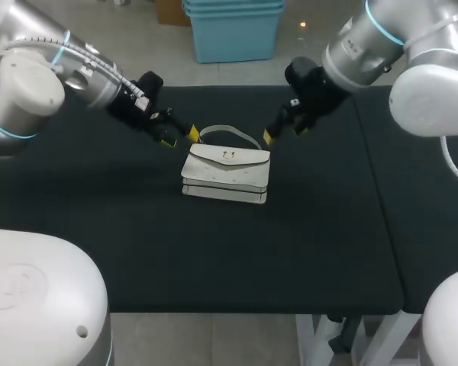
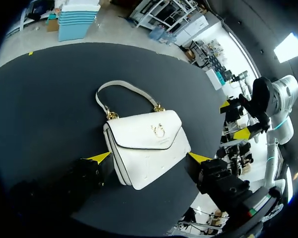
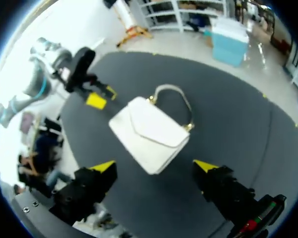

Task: Pick up the bag, open it, inspect its contents, close it, and place it on the opposite side

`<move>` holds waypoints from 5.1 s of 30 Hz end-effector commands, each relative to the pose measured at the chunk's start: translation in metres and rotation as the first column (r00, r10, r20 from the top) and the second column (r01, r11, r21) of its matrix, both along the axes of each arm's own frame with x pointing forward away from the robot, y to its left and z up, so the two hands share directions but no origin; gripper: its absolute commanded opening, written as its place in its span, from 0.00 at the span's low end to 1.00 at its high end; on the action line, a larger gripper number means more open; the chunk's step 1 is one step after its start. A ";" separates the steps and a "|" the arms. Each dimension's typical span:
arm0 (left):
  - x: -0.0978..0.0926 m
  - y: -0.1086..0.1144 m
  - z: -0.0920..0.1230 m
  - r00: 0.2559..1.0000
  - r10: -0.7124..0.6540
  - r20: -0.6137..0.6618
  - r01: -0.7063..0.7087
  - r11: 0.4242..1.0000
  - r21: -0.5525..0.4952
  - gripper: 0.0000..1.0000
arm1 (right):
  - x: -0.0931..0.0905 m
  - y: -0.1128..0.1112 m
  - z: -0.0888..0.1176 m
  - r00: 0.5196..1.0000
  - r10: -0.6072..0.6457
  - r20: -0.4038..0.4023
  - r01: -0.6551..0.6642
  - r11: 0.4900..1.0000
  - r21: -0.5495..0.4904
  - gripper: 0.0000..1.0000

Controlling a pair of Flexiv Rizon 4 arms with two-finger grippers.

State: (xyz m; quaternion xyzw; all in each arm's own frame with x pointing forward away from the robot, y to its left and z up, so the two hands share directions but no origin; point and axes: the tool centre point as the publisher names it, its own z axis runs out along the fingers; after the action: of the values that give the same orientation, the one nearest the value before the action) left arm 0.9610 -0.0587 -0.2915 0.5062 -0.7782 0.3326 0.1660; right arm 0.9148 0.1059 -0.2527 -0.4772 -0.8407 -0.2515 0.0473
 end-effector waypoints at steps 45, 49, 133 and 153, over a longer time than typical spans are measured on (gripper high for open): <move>0.025 -0.026 -0.045 0.945 0.079 -0.317 -0.177 0.939 -0.294 1.00 | 0.012 0.037 -0.087 0.677 -0.353 -0.646 0.616 0.752 0.235 1.00; 0.025 -0.028 -0.045 0.949 0.069 -0.307 -0.165 0.940 -0.298 0.98 | 0.011 0.039 -0.098 0.659 -0.350 -0.665 0.632 0.738 0.238 1.00; 0.038 -0.033 -0.076 0.940 0.024 -0.340 -0.154 0.920 -0.361 0.00 | 0.053 0.034 -0.122 0.630 -0.383 -0.676 0.747 0.536 0.392 0.81; 0.042 -0.035 -0.084 0.933 0.034 -0.358 -0.167 0.923 -0.347 0.00 | 0.057 0.054 -0.134 0.635 -0.355 -0.686 0.736 0.550 0.396 0.00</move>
State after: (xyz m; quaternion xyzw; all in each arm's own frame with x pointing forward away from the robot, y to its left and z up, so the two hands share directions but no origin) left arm 0.9999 -0.0862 -0.3691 0.5572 -0.6339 0.3876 0.3708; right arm 0.9711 0.1510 -0.3786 -0.7300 -0.4499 -0.3783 0.3487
